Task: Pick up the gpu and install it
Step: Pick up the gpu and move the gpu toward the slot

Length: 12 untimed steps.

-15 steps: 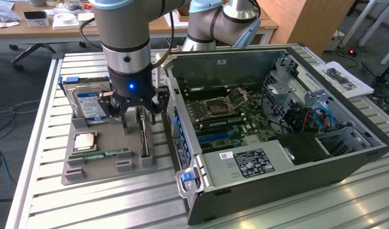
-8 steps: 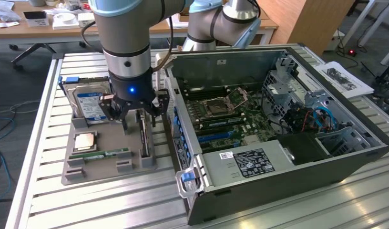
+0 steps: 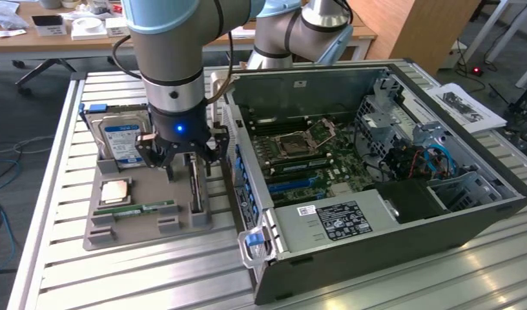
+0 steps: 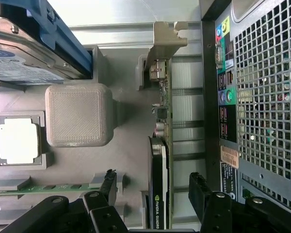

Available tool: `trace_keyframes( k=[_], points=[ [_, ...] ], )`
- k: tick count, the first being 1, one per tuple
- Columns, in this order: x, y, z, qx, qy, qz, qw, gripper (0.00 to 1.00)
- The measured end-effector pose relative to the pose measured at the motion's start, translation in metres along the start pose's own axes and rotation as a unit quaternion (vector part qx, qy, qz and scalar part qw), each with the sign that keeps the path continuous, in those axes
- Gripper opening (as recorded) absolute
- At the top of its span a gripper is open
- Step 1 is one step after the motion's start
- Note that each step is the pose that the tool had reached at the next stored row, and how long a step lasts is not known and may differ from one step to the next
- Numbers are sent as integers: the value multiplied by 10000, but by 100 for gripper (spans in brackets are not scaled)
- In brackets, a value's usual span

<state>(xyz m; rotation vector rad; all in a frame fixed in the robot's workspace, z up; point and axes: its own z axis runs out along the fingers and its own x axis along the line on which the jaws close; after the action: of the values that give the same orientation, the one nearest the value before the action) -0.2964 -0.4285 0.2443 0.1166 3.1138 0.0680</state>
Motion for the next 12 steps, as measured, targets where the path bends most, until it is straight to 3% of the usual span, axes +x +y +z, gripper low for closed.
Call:
trace_keyframes(
  k=[12],
  points=[
    [-39,2,14,0,0,0,10000,71]
  ],
)
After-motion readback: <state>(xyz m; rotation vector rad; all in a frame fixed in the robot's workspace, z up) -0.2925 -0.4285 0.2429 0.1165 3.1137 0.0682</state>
